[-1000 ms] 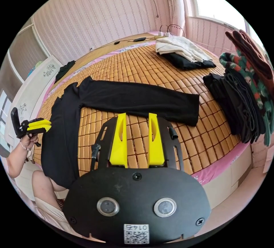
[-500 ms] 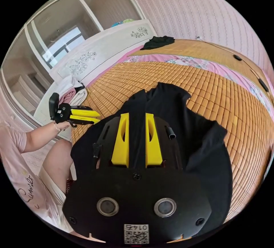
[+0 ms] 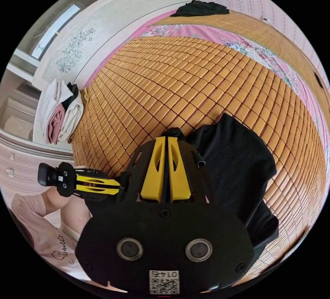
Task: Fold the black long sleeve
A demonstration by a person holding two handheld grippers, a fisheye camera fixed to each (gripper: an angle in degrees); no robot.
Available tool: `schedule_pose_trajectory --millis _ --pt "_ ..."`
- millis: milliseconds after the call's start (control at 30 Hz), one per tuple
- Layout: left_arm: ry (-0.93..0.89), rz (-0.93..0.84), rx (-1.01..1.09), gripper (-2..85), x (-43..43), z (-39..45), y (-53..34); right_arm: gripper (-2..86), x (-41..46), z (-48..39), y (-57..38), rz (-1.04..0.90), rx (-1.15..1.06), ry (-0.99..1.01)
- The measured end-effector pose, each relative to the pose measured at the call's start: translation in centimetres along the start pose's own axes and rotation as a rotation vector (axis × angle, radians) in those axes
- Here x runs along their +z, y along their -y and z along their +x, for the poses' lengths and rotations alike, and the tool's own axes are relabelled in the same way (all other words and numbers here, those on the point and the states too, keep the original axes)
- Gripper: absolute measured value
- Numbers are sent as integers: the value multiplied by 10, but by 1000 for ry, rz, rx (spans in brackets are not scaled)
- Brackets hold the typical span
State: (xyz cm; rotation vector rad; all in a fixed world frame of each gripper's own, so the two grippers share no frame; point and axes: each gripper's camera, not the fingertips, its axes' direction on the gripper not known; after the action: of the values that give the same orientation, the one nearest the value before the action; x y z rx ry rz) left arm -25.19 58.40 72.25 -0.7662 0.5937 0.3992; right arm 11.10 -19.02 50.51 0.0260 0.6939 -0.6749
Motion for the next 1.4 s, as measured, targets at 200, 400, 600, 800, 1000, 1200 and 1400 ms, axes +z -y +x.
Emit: schedule_pose_trajectory --millis 200,400,600,800,1000,1200,1400 --pt "54 57 -74 -8 -16 -14 -10 21 5 10 9 98 55 5" --pt "41 30 -104 12 -9 -17 -8 65 -11 17 2 144 78 -109" --pt "83 68 -125 40 -24 -9 -13 69 -59 15 -72 191 14 -52" --pt "64 40 -82 40 -2 13 5 50 -25 6 -142 68 78 -33" --pt "138 -46 -16 21 19 30 17 4 -19 25 -162 36 146 -93" --pt "131 -61 -51 31 28 36 34 6 -58 14 -209 120 114 -79" --pt "60 -26 71 23 25 107 36 -1 -74 -17 -317 47 100 -40"
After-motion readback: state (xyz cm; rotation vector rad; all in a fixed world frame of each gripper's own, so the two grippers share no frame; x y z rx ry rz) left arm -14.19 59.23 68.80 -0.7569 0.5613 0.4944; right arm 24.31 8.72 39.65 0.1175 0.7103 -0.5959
